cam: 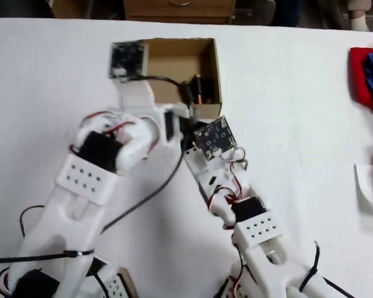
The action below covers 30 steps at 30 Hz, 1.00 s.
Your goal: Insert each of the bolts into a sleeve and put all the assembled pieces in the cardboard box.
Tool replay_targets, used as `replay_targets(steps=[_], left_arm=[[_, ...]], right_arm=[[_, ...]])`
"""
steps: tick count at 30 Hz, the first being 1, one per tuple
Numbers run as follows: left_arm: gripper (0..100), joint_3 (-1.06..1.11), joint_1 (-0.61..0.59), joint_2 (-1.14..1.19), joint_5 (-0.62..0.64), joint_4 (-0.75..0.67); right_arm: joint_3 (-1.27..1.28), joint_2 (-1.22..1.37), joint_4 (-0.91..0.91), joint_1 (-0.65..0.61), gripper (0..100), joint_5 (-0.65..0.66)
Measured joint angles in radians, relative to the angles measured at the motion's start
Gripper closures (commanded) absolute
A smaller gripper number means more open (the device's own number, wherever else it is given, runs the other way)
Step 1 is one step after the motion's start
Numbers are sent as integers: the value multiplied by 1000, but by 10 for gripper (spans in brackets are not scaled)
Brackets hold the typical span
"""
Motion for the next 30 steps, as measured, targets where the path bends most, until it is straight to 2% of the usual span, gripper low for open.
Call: replay_targets(steps=[4,7,11,14,15,21,27,30], left_arm=[[720,-69,-160,0,0,74],[721,-72,-298,0,-37,140],[721,-44,-437,0,-252,201],[721,5,-500,0,-448,209],[721,21,-526,0,-477,209],[721,155,-684,0,-528,209],[721,245,-783,0,-532,181],[721,292,-807,0,-534,150]], right_arm=[[0,0,6,54,975,-91],[-84,26,91,127,975,-201],[-322,170,253,219,975,-288],[-540,342,402,233,975,-305],[-618,408,462,232,975,-308],[-1120,738,864,229,975,-324],[-1623,1092,1097,176,975,-431],[-1904,1306,1203,147,975,-445]])
